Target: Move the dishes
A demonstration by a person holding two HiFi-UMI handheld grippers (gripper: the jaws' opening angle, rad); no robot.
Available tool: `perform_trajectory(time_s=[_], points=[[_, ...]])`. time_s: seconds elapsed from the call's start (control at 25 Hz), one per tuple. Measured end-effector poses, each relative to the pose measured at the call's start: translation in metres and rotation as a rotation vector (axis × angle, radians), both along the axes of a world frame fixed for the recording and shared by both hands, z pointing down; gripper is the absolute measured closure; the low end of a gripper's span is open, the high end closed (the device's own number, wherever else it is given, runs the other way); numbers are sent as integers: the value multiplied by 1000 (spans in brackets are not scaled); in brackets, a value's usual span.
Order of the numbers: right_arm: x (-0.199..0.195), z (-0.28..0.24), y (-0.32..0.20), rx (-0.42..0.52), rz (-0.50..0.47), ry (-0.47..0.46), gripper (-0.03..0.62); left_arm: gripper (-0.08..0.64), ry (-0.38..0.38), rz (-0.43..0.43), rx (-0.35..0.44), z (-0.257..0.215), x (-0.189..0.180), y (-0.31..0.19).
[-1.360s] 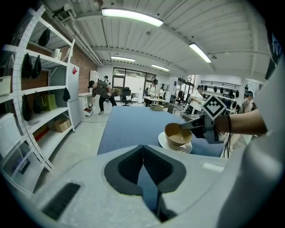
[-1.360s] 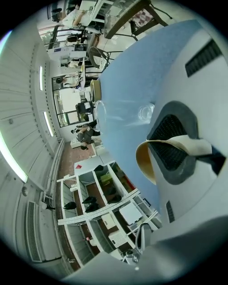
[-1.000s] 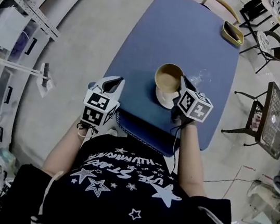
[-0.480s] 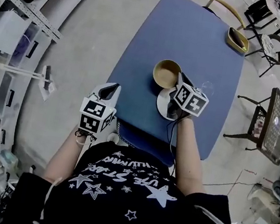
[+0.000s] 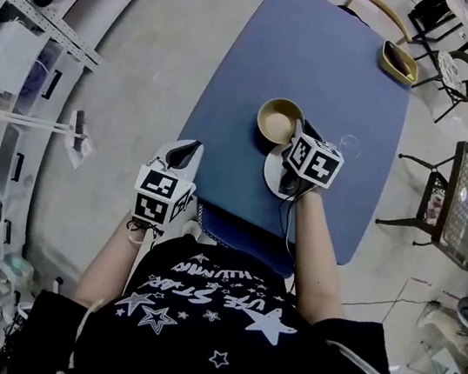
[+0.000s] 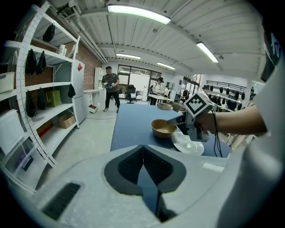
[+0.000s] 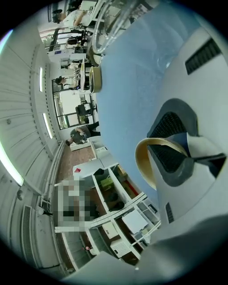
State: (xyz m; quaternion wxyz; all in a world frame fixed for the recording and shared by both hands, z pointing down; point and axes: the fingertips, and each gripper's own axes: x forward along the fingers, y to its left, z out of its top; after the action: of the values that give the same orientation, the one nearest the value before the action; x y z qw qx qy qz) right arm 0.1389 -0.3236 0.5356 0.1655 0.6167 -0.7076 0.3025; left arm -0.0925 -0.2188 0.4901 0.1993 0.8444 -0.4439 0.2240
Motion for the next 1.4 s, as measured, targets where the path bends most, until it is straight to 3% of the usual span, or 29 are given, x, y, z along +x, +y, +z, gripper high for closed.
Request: perform_trajectory(time_s=[0.2, 0.4, 0.84, 1.16, 1.4], points=[[-3, -4, 5, 6, -16, 16, 462, 540, 3, -1, 13, -5, -6, 5], [1, -9, 18, 12, 4, 41, 430, 540, 9, 4, 36, -12, -13, 13], [-10, -41, 82, 78, 96, 38, 436, 540, 50, 62, 82, -28, -44, 50], [-27, -53, 169, 109, 189, 52, 456, 540, 103, 192, 51, -17, -54, 93], [-17, -66, 232, 130, 258, 97, 503, 540, 115, 284, 41, -11, -40, 110]])
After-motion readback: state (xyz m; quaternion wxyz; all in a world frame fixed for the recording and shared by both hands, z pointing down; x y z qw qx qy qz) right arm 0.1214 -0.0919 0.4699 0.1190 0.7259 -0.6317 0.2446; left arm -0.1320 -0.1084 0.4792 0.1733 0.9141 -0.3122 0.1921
